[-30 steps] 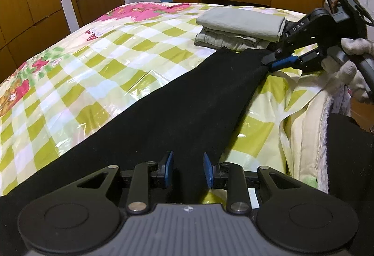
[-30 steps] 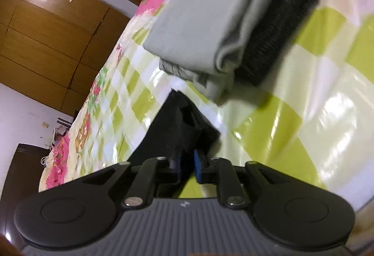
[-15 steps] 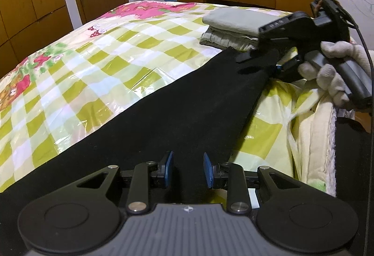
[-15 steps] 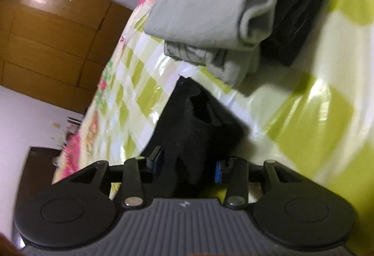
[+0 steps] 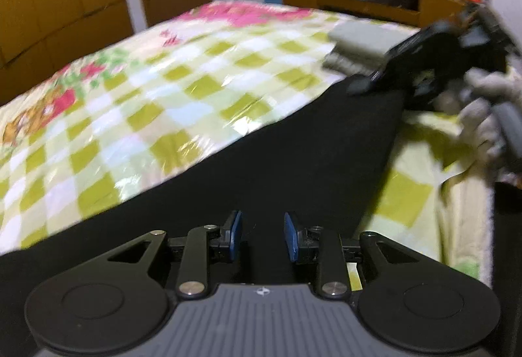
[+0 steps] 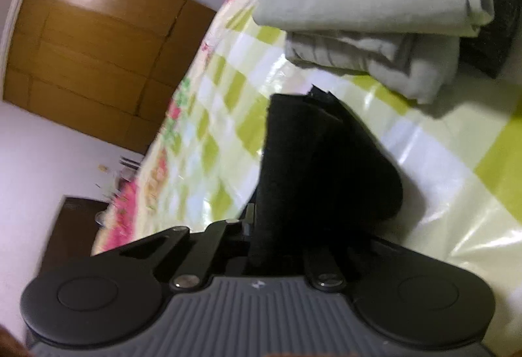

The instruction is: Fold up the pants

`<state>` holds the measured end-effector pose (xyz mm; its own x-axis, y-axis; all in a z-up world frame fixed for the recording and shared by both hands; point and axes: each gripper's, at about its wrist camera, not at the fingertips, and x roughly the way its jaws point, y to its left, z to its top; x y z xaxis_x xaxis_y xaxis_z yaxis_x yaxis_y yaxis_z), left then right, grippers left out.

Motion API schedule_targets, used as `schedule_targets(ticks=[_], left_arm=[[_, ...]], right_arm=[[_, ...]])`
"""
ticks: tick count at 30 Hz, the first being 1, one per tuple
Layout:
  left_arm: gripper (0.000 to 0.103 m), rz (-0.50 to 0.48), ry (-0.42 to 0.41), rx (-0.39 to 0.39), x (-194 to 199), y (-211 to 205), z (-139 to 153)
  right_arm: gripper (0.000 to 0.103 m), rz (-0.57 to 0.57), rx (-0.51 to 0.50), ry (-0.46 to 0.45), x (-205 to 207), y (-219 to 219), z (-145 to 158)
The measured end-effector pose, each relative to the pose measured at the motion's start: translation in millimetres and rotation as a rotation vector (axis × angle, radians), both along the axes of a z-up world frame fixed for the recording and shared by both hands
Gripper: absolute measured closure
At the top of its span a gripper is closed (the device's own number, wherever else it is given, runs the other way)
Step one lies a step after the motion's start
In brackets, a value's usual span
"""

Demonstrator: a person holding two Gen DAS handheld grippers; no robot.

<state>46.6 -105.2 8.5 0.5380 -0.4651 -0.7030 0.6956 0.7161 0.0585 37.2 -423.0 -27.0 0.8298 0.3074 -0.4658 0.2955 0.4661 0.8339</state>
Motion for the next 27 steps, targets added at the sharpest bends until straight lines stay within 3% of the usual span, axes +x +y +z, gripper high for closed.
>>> schedule_targets(ticks=[4,8,12,16,18,24,27], left_arm=[[0.064,-0.041,0.047,0.007,-4,-17,-14],[0.064,-0.149,0.019,-0.026,-13,-53,-13],[0.062,-0.153,-0.033,-0.048,-13,-49,2],[0.061,-0.002,-0.082,-0.015,4,10,12],[0.061,0.111,-0.109,0.044,13,50,10],[0.061,0.328,-0.139,0.184,20,153,1],[0.061,0.420,-0.142,0.178,14,204,-2]], right_arm=[[0.098,-0.007,0.030,-0.047,-9,-8,13],[0.098,-0.060,-0.014,-0.051,-26,-27,28],[0.097,-0.113,-0.073,-0.048,-44,-44,46],[0.097,-0.082,-0.172,-0.065,-43,-31,73],[0.097,-0.039,-0.208,-0.092,-35,-13,88],[0.097,0.177,-0.300,-0.197,9,76,141],[0.097,0.317,-0.334,-0.231,38,136,156]])
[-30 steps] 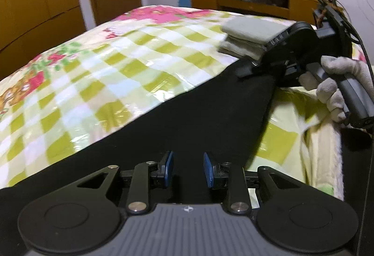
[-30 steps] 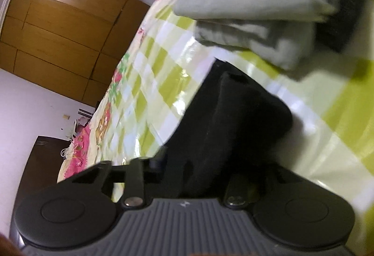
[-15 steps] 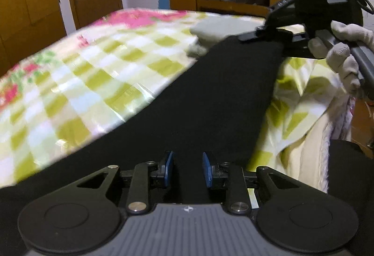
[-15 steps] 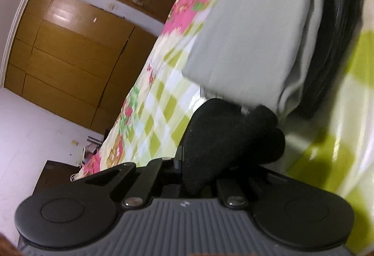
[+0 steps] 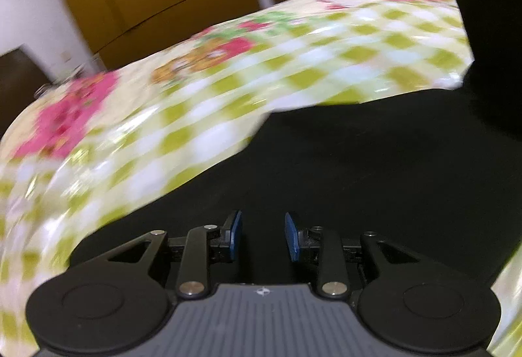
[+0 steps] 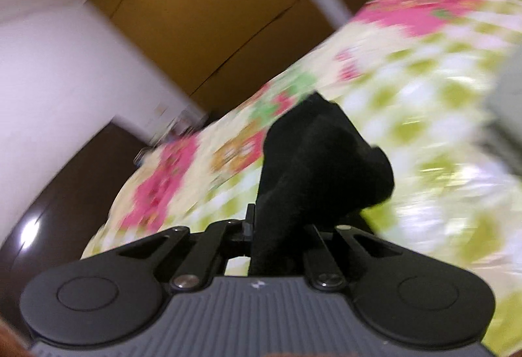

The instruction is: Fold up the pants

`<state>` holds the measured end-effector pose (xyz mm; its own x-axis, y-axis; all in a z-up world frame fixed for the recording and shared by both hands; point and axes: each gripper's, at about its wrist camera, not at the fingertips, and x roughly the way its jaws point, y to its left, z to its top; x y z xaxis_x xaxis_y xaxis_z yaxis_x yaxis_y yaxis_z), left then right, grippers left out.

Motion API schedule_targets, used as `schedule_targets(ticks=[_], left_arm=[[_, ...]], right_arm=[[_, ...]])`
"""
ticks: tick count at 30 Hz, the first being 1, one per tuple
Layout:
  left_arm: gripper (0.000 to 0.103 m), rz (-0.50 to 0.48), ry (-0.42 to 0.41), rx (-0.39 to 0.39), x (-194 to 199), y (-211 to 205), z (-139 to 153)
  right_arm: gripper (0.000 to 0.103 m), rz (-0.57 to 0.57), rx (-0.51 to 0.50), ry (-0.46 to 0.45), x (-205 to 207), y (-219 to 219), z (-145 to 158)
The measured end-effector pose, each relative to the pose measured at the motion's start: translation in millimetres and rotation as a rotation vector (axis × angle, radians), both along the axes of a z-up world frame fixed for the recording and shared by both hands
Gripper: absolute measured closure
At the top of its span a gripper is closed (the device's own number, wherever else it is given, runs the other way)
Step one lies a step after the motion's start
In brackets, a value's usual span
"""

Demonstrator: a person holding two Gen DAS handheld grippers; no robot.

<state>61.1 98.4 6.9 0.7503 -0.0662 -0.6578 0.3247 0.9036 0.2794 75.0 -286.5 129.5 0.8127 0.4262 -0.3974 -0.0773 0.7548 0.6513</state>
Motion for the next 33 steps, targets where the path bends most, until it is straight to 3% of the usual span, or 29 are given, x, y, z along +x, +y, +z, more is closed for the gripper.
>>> schedule_targets(ticks=[7,13,17,25,28,33], left_arm=[[0.060,0.183,-0.011,-0.048,-20,85,-14],[0.060,0.187,-0.015,-0.106,-47,112,-25],[0.060,0.203,-0.026,-0.134,-55,125,-25],[0.060,0.245,0.004,-0.286,-58,143,-42],[0.060,0.240,-0.007,-0.301,-59,143,-45],[0.060,0.239,-0.016,-0.333,-64,146,-47]], right_arm=[[0.097,0.327,-0.118,-0.022,60,169,6],[0.097,0.582,-0.234,0.072,83,312,-45],[0.097,0.669,-0.331,0.105,74,378,-69],[0.097,0.704,-0.523,0.110,62,420,-96],[0.094,0.705,-0.535,0.109,62,422,-94],[0.095,0.741,-0.631,0.003,46,445,-83]])
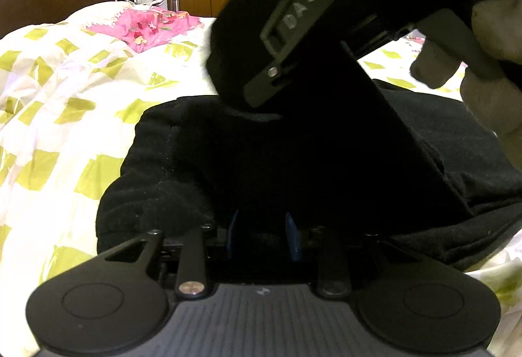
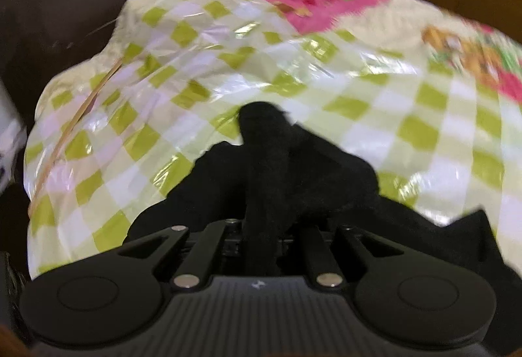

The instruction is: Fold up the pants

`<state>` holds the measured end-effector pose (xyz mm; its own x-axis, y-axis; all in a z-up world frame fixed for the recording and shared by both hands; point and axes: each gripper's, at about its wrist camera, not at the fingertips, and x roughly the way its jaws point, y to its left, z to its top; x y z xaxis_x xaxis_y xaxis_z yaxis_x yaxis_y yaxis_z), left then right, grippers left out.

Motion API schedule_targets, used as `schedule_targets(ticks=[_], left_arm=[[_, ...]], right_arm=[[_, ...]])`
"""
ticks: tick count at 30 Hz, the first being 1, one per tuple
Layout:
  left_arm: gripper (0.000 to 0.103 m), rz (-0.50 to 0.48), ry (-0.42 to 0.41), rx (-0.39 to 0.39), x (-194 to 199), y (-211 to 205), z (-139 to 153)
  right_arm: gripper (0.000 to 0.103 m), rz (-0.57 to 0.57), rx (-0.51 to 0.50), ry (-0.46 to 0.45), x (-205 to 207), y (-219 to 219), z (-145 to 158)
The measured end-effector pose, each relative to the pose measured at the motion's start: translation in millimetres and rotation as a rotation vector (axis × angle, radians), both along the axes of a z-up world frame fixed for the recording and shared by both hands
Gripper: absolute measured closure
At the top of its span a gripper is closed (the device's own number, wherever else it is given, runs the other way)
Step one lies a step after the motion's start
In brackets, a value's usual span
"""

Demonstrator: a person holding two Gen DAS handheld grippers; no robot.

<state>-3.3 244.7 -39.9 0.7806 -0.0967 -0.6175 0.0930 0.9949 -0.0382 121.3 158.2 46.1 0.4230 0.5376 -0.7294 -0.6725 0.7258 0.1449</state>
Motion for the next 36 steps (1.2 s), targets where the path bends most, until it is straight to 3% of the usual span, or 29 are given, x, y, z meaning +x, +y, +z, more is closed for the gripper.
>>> schedule_targets(ticks=[3,15,18,22,26,32,36], left_arm=[[0.060,0.002,-0.009,-0.009,-3,1,-2],[0.060,-0.002,-0.025,-0.037,-1,10,-8],[0.060,-0.001,-0.028,-0.048,-3,12,-8],[0.060,0.005,-0.028,-0.075,-10,18,-2],[0.059,0.021,-0.022,-0.066,-26,22,8],[0.059,0.070,-0.009,-0.018,-49,31,26],[0.059,0.114,-0.045,0.020,-53,31,44]], right_arm=[[0.096,0.016,0.014,0.027,-1,8,-1],[0.096,0.041,0.089,-0.008,-5,29,15],[0.096,0.072,0.041,-0.040,-9,42,9],[0.091,0.096,0.012,0.054,-5,50,-18],[0.081,0.135,0.089,0.124,-9,43,-17],[0.078,0.184,0.222,0.177,-16,24,5],[0.079,0.172,0.277,0.198,-16,-8,21]])
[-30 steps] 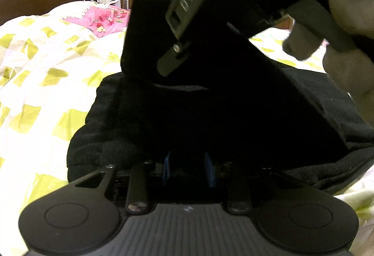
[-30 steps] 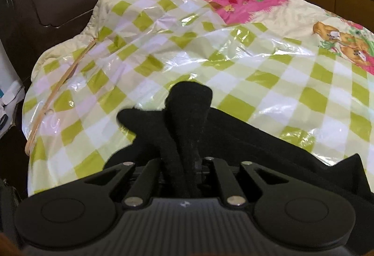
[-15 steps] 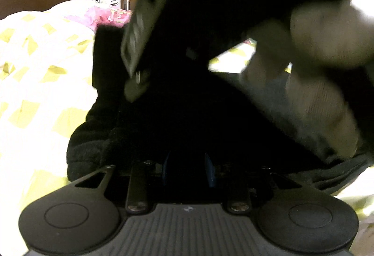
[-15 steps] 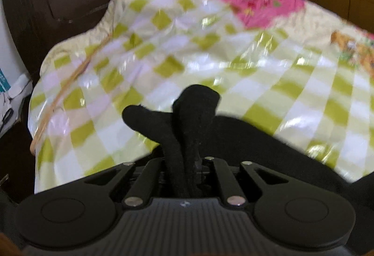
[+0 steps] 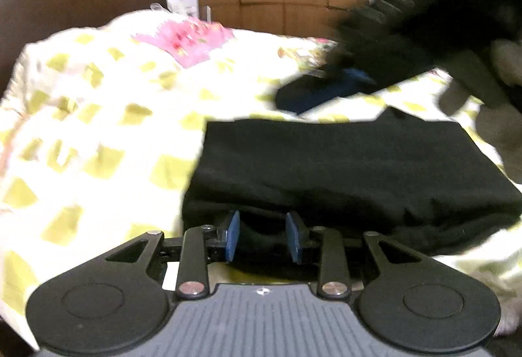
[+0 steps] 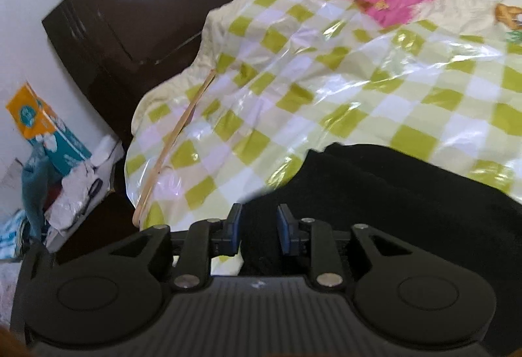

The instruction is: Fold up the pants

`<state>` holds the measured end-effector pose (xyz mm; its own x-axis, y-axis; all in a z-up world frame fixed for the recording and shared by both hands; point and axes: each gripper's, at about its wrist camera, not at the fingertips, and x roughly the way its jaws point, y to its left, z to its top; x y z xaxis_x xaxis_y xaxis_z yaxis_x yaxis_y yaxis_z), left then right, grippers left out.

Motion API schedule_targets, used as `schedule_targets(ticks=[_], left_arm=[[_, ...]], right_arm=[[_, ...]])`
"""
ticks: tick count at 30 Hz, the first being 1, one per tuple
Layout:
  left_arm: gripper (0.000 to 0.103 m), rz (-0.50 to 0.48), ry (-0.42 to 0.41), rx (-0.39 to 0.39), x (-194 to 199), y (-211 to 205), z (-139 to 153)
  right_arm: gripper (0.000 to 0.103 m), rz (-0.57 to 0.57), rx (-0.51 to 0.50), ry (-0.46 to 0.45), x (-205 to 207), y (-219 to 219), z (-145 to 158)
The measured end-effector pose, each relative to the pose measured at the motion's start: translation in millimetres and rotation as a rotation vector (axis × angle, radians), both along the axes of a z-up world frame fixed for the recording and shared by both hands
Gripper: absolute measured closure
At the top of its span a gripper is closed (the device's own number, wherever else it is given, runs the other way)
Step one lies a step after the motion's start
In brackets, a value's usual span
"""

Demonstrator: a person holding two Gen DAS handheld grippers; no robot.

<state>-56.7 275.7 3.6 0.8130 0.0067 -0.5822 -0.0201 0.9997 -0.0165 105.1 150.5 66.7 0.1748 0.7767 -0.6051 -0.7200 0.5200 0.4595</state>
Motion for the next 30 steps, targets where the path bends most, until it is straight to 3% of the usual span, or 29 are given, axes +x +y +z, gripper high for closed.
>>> schedule_targets(ticks=[4,8,12,15,19,25,30], left_arm=[[0.059,0.018,-0.069,0.014,7,-1,19],[0.058,-0.047,-0.083,0.024,33,-19,21],[0.058,-0.123,0.001,0.041,70,-41,-5],[0.058,-0.151,0.084,0.089,86,-56,-27],[0.057,-0.150,0.102,0.101,89,-59,-23],[0.057,-0.172,0.102,0.141,98,-77,-11],[0.057,-0.200,0.096,0.148,107,-94,-8]], right_arm=[[0.078,-0.152,-0.019,0.002,11,-66,12],[0.072,-0.379,-0.146,-0.054,21,-143,9],[0.071,-0.587,-0.215,-0.006,30,-213,-12],[0.070,-0.671,-0.248,0.016,29,-248,-30],[0.065,-0.678,-0.127,0.194,34,-276,-57],[0.057,-0.634,0.060,0.365,49,-300,-87],[0.053,-0.570,0.121,0.425,62,-297,-104]])
